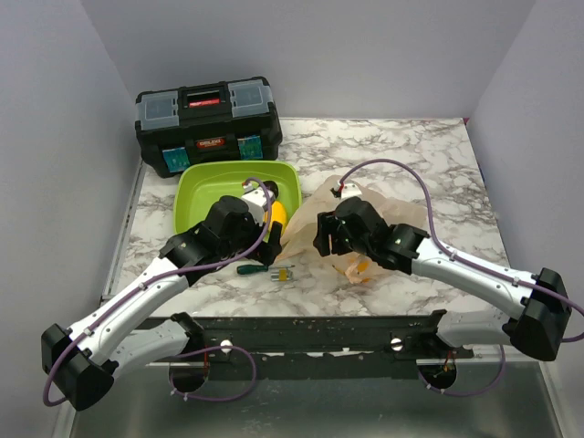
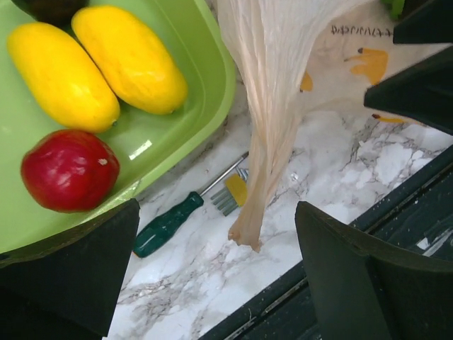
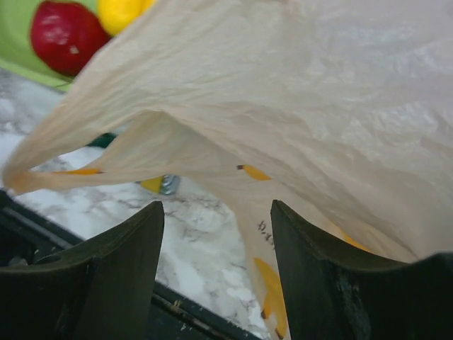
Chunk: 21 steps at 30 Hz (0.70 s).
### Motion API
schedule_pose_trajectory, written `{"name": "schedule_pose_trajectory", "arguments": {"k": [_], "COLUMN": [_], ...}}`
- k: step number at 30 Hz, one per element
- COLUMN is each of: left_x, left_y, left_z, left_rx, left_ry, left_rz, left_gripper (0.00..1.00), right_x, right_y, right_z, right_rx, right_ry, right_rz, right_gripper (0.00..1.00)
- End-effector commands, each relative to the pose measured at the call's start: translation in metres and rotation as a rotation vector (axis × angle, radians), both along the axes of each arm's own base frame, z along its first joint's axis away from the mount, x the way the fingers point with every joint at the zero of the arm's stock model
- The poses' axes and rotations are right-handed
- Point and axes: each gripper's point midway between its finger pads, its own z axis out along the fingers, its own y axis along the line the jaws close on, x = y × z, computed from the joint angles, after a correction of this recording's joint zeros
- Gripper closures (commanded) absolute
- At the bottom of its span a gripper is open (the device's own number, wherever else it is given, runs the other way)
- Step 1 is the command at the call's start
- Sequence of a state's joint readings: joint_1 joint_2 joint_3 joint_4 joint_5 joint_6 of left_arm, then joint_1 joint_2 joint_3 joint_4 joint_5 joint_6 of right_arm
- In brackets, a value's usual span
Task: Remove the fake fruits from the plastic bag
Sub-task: Take out the fake fruit from the plastic bag.
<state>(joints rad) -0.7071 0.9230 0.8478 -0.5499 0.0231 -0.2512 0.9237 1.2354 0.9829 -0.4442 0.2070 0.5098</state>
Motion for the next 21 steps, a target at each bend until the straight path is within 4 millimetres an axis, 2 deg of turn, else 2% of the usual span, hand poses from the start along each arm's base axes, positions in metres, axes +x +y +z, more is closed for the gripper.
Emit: {"name": "schedule_pose_trajectory", "arguments": {"k": [1, 7, 12, 16, 17, 21], "left_x": [-0.011, -0.012, -0.006, -0.001, 0.000, 0.004], "left_y": [-0.018, -0.034, -0.043, -0.046, -0.047, -0.050], "left_z": [0.005, -0.003, -0.015, -0.022, -0.024, -0.016], "left_rx": [-0.056, -0.054, -0.014, 0.006, 0.014, 0.002], "left_ry": [0.069, 0.137, 0.208, 0.242, 0.251, 0.239], "left_rz": [-0.074, -0.145, -0.162, -0.151, -0.147, -0.148], "left_gripper": [0.10, 0.11, 0.21, 0.29, 0.32, 0.58], "right_x": [0.028, 0.051, 0.062, 0.062, 0.060, 0.048], "right_y": [-0.004, -0.007, 0.000, 0.002, 0.003, 0.010], "right_z": [-0.004, -0.016, -0.016, -0.016, -0.015, -0.006], "right_rx": [0.008, 0.011, 0.044, 0.065, 0.077, 0.125], "right_ry": [-0.138, -0.224, -0.248, -0.238, -0.233, -0.207], "right_rz": [-0.164, -0.312, -0.349, -0.359, -0.350, -0.323], "right_gripper": [0.36, 0.36, 0.37, 0.37, 0.37, 0.37]}}
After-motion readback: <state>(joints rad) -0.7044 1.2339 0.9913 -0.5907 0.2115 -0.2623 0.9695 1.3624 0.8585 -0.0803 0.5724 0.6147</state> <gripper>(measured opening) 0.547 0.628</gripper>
